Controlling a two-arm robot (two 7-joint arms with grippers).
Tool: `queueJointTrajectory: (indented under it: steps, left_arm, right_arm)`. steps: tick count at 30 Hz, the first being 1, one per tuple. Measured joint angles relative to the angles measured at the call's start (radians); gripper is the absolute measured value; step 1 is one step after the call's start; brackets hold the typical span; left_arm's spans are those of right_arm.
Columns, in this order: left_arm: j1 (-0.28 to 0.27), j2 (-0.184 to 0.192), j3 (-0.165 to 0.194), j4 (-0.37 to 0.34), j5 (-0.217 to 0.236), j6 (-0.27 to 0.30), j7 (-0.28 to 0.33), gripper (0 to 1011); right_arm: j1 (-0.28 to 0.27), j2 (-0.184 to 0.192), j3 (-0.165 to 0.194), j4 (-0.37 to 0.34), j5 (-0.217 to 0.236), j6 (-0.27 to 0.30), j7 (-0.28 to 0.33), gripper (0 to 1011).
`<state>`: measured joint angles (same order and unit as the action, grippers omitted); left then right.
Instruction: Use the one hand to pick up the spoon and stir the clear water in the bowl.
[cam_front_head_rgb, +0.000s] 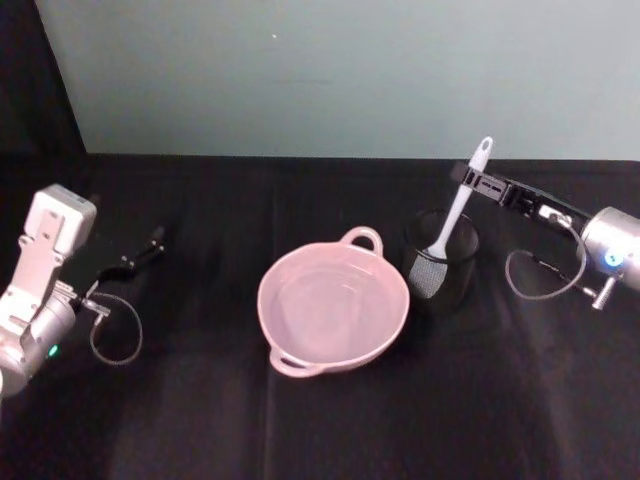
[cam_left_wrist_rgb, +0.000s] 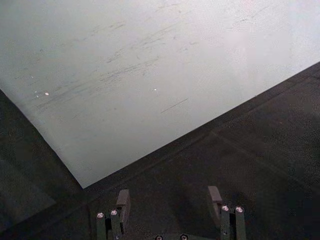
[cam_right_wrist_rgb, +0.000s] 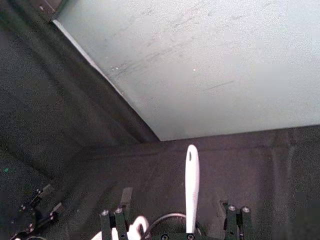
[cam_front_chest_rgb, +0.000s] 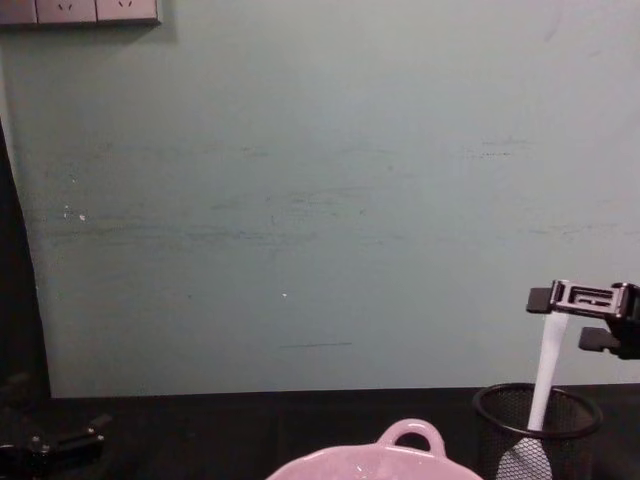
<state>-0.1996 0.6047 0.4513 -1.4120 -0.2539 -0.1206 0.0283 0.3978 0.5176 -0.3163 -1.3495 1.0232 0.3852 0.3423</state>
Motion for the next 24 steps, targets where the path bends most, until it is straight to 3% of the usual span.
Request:
queueJointTrajectory:
  steps: [9, 24]
  left_arm:
    - [0.0, 0.0, 0.0, 0.0, 0.0, 0.0, 0.0, 1011]
    - [0.0, 0.0, 0.0, 0.0, 0.0, 0.0, 0.0, 1011]
  right_arm:
    - [0.046, -0.01, -0.048, 0.066, -0.014, -0.037, 0.032, 1002]
    - [0.09, -0.019, -0.095, 0.151, 0.008, -0.069, 0.071, 1000]
